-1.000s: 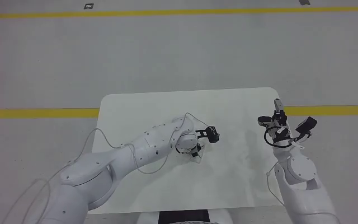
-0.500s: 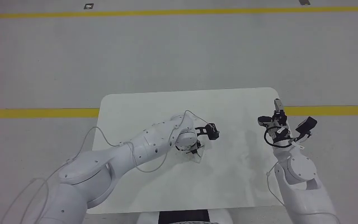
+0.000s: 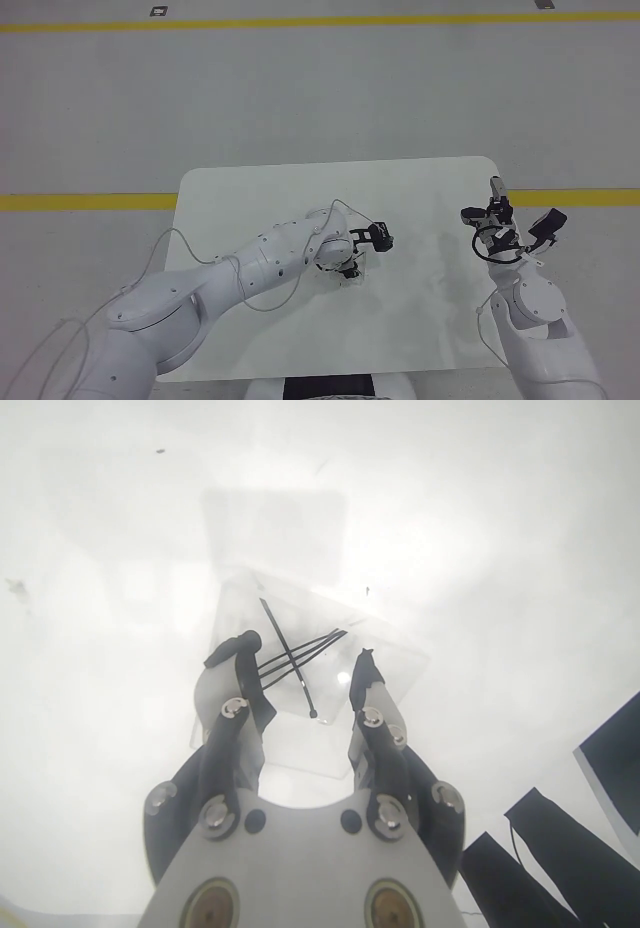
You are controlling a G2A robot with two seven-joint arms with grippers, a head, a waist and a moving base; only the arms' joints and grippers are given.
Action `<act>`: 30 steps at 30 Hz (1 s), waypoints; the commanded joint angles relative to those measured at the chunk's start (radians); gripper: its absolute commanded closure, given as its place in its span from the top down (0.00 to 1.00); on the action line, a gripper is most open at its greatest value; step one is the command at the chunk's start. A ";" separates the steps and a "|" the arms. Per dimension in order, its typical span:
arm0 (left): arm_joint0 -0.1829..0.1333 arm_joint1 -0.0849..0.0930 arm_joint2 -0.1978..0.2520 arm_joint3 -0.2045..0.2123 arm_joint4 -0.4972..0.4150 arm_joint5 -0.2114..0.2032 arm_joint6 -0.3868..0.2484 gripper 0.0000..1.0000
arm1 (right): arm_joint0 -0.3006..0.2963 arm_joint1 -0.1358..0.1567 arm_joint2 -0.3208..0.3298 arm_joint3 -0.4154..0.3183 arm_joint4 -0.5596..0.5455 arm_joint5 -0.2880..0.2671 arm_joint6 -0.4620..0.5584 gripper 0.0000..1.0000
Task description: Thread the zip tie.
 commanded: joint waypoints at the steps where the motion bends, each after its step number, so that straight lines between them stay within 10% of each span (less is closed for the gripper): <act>1: 0.001 -0.001 0.000 0.001 -0.003 0.000 -0.004 0.40 | 0.000 0.000 0.000 0.000 0.000 0.000 0.000 1.00; 10: 0.007 -0.010 0.000 0.005 -0.019 0.000 -0.028 0.39 | 0.000 0.000 0.000 0.000 0.000 0.000 0.000 1.00; 17: 0.002 -0.017 0.000 0.008 -0.018 0.000 -0.052 0.05 | 0.000 0.000 0.000 0.000 0.000 0.000 0.000 1.00; 30: 0.008 -0.025 0.000 -0.031 0.132 0.000 -0.108 0.26 | 0.000 0.000 0.000 0.000 0.000 0.000 0.000 1.00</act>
